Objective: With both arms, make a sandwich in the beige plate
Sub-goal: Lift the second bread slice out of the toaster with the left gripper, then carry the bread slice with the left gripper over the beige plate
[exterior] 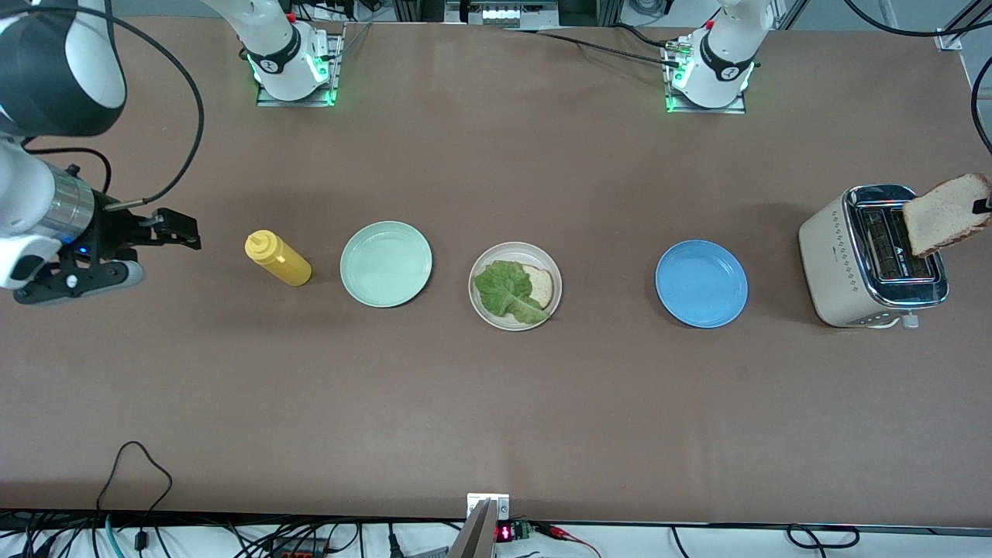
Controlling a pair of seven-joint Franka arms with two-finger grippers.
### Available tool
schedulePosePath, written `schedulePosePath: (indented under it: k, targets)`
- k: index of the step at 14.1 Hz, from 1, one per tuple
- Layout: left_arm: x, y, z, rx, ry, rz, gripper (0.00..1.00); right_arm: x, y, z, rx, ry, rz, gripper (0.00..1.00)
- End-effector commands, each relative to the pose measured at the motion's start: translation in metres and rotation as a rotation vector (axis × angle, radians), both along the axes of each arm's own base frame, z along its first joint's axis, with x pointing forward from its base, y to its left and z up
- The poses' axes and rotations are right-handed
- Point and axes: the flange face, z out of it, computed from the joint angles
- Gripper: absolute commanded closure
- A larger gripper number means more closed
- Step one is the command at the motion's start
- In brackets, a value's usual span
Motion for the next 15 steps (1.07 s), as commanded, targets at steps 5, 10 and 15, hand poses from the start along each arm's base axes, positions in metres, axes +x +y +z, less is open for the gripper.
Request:
schedulePosePath:
  k: [5, 10, 15]
  targets:
    - [0.032, -0.102, 0.024, -0.046, 0.008, -0.139, 0.99, -0.057, -0.004, 0.052, -0.019, -0.122, -0.132, 0.00]
    - [0.051, -0.240, 0.007, -0.102, 0.076, -0.244, 0.99, -0.077, -0.027, 0.069, -0.016, -0.150, -0.177, 0.00]
    - [0.064, -0.348, -0.058, -0.338, 0.235, -0.091, 0.99, -0.077, -0.026, 0.069, -0.019, -0.151, -0.172, 0.00]
